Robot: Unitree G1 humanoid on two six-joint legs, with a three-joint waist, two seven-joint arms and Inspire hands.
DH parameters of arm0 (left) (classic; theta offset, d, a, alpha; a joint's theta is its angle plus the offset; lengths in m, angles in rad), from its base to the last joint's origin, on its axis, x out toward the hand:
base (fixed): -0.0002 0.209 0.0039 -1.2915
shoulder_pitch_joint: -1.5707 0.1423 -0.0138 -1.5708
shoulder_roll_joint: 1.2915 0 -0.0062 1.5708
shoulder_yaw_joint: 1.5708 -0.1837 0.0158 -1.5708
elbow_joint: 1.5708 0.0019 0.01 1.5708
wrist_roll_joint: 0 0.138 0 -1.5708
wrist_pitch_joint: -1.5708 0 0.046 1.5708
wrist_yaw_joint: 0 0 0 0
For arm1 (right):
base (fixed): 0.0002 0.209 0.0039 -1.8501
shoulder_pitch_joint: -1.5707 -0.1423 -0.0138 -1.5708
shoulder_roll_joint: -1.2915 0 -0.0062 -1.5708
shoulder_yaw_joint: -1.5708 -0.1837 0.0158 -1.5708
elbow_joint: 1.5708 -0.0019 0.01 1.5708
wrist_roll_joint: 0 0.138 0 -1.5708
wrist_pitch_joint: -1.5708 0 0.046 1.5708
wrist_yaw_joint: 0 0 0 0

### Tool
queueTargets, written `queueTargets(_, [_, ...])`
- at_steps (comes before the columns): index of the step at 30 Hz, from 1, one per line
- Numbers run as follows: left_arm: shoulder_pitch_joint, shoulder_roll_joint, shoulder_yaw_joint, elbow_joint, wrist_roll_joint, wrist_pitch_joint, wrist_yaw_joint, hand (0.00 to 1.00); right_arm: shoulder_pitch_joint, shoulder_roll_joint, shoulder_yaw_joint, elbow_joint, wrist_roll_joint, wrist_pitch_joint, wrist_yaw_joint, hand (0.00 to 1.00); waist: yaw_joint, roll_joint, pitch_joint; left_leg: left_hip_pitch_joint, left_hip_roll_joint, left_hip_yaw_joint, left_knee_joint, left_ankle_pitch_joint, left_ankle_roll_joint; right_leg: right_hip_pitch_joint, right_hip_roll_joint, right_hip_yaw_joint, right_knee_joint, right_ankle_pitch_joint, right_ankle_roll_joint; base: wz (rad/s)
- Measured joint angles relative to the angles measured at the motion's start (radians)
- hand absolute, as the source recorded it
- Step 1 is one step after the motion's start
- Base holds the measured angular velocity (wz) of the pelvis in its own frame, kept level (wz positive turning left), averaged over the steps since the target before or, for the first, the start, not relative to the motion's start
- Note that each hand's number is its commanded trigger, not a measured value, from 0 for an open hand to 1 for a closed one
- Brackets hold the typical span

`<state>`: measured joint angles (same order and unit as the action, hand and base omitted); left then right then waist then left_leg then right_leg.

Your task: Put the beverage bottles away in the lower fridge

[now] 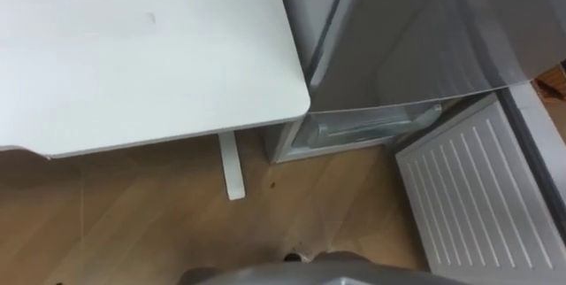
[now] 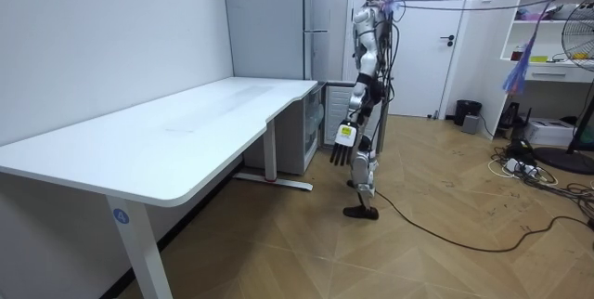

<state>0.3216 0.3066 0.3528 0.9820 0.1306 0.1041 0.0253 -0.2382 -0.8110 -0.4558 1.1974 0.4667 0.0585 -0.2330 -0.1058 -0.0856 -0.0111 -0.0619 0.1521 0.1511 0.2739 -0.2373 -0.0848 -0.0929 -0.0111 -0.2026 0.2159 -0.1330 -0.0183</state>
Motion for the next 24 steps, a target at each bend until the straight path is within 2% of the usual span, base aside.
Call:
queueTargets(1, [-0.001, 0.0, -0.002, 0.001, 0.0, 0.004, -0.009, 0.0, -0.002, -0.023, 0.001, 0.017, 0.002, 0.005, 0.0, 0.0, 0.0, 0.02, -0.0005, -0.009, 0.0, 0.0, 0.002, 0.001, -0.001, -0.014, -0.003, 0.0, 0.013, -0.005, -0.004, 0.03])
queueTargets(3, [-0.001, 0.003, -0.001, 0.015, -0.002, 0.009, -0.022, 0.0, -0.024, -0.062, 0.002, 0.068, 0.008, 0.009, 0.003, 0.0, 0.0, 0.044, 0.0032, -0.013, -0.004, 0.001, 0.0, 0.006, -0.003, -0.033, -0.011, 0.001, 0.039, -0.018, -0.007, 0.0])
queueTargets(4, [0.002, 0.008, -0.001, 0.022, -0.004, 0.016, -0.032, 0.0, -0.032, -0.083, 0.003, 0.099, 0.008, 0.011, 0.004, 0.0, 0.0, 0.061, -0.0001, -0.015, -0.008, 0.003, 0.0, 0.01, -0.003, -0.047, -0.018, 0.002, 0.061, -0.032, -0.008, 0.0])
queueTargets(6, [0.005, 0.026, -0.003, 0.022, -0.018, 0.021, -0.044, 0.0, -0.038, -0.1, 0.024, 0.121, 0.007, 0.021, 0.004, 0.0, -0.004, 0.077, 0.0024, -0.028, -0.014, 0.002, 0.003, 0.014, -0.005, -0.079, -0.027, 0.008, 0.099, -0.05, -0.012, 0.0])
queueTargets(7, [0.005, 0.039, -0.004, 0.023, -0.029, 0.021, -0.048, 0.0, -0.053, -0.104, 0.043, 0.128, 0.006, 0.03, 0.004, 0.0, -0.012, 0.084, 0.0041, -0.047, -0.018, 0.001, 0.002, 0.023, -0.005, -0.109, -0.035, 0.006, 0.12, -0.056, -0.016, 0.0])
queueTargets(9, [0.002, 0.044, -0.006, 0.028, -0.042, 0.021, -0.056, 0.0, -0.093, -0.109, 0.053, 0.135, 0.001, 0.031, 0.003, 0.0, -0.032, 0.102, 0.0038, -0.073, -0.026, 0.001, -0.001, 0.038, -0.003, -0.148, -0.043, 0.009, 0.136, -0.057, -0.018, 0.0])
queueTargets(10, [0.0, 0.044, -0.021, 0.03, -0.041, 0.021, -0.059, 0.0, -0.118, -0.112, 0.053, 0.135, -0.002, 0.03, 0.0, 0.0, -0.037, 0.116, 0.0101, -0.08, -0.029, 0.007, -0.003, 0.041, -0.002, -0.163, -0.049, 0.008, 0.149, -0.056, -0.019, -0.06])
queueTargets(12, [-0.001, 0.041, -0.042, 0.028, -0.039, 0.02, -0.064, 0.0, -0.137, -0.113, 0.054, 0.135, -0.002, 0.028, -0.014, 0.0, -0.036, 0.141, 0.0114, -0.088, -0.035, 0.01, -0.003, 0.044, 0.001, -0.181, -0.058, 0.01, 0.166, -0.059, -0.02, -0.04])
queueTargets(14, [0.0, 0.04, -0.043, 0.027, -0.04, 0.018, -0.077, 0.0, -0.14, -0.117, 0.057, 0.136, 0.0, 0.027, -0.019, 0.0, -0.038, 0.163, 0.0086, -0.098, -0.046, 0.014, -0.002, 0.047, 0.004, -0.205, -0.07, 0.015, 0.192, -0.071, -0.017, 0.0])
queueTargets(16, [0.004, 0.043, -0.043, 0.029, -0.04, 0.018, -0.079, 0.0, -0.14, -0.118, 0.063, 0.136, -0.001, 0.026, -0.02, 0.0, -0.038, 0.189, 0.0096, -0.118, -0.062, 0.018, 0.0, 0.054, 0.011, -0.241, -0.089, 0.024, 0.227, -0.086, -0.013, 0.0])
queueTargets(20, [0.005, 0.045, -0.044, 0.028, -0.04, 0.02, -0.088, 0.0, -0.142, -0.12, 0.072, 0.143, 0.002, 0.026, -0.019, 0.0, -0.036, 0.211, 0.0107, -0.149, -0.082, 0.038, -0.001, 0.065, 0.021, -0.304, -0.124, 0.038, 0.291, -0.107, -0.01, 0.04])
queueTargets(21, [0.005, 0.047, -0.043, 0.028, -0.04, 0.02, -0.098, 0.0, -0.146, -0.124, 0.072, 0.158, 0.011, 0.026, -0.017, 0.0, -0.035, 0.216, 0.0111, -0.152, -0.095, 0.038, -0.001, 0.067, 0.024, -0.314, -0.131, 0.042, 0.304, -0.112, -0.008, 0.04])
queueTargets(24, [0.007, 0.06, -0.043, 0.029, -0.04, 0.023, -0.108, 0.0, -0.145, -0.132, 0.08, 0.167, 0.017, 0.015, -0.015, 0.0, -0.03, 0.221, 0.0114, -0.155, -0.096, 0.038, -0.001, 0.067, 0.024, -0.324, -0.135, 0.05, 0.318, -0.12, -0.005, 0.0])
